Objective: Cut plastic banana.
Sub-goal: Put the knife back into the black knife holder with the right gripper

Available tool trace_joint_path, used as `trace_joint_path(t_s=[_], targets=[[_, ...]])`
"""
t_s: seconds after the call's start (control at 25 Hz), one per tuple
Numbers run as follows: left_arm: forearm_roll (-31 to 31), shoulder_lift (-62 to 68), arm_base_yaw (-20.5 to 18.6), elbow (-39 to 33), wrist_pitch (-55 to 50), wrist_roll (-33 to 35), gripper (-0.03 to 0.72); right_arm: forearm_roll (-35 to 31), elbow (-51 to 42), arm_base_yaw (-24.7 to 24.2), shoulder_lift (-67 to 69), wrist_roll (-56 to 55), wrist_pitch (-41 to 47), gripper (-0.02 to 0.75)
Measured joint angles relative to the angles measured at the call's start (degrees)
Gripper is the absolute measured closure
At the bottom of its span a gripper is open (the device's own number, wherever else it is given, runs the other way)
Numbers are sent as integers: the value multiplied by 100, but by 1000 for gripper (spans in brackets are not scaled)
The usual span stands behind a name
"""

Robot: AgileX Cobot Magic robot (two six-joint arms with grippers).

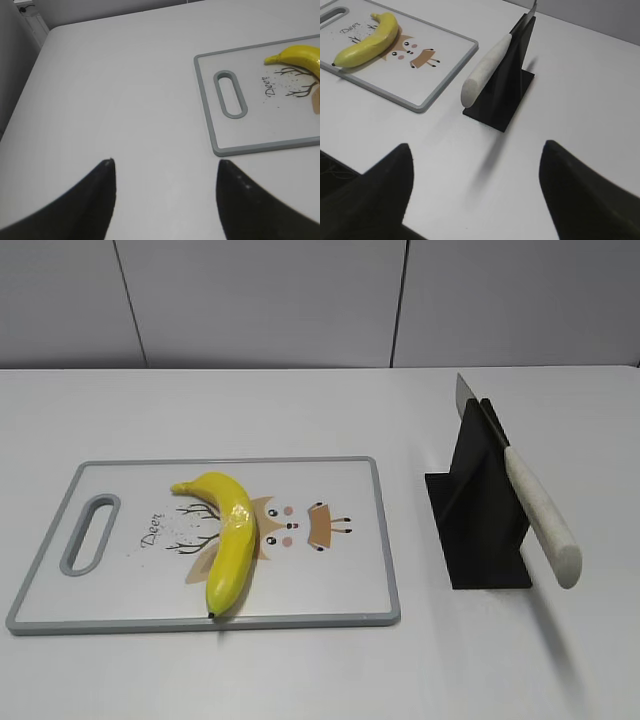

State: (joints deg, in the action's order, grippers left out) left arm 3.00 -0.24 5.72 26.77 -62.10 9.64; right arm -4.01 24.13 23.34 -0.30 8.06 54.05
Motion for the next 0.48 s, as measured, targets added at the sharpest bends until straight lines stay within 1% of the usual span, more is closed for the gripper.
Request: trace_joint_path(t_s=[0.08, 0.16, 0.48], targets=[[0, 0, 0, 0, 0, 0, 104, 0, 0, -90, 0, 0, 0, 144], [0, 0, 0, 0, 0, 0, 104, 0, 0, -292, 0, 0, 5, 144], [0, 0, 0, 0, 0, 0, 104, 0, 0, -1654, 0, 0, 5, 145]])
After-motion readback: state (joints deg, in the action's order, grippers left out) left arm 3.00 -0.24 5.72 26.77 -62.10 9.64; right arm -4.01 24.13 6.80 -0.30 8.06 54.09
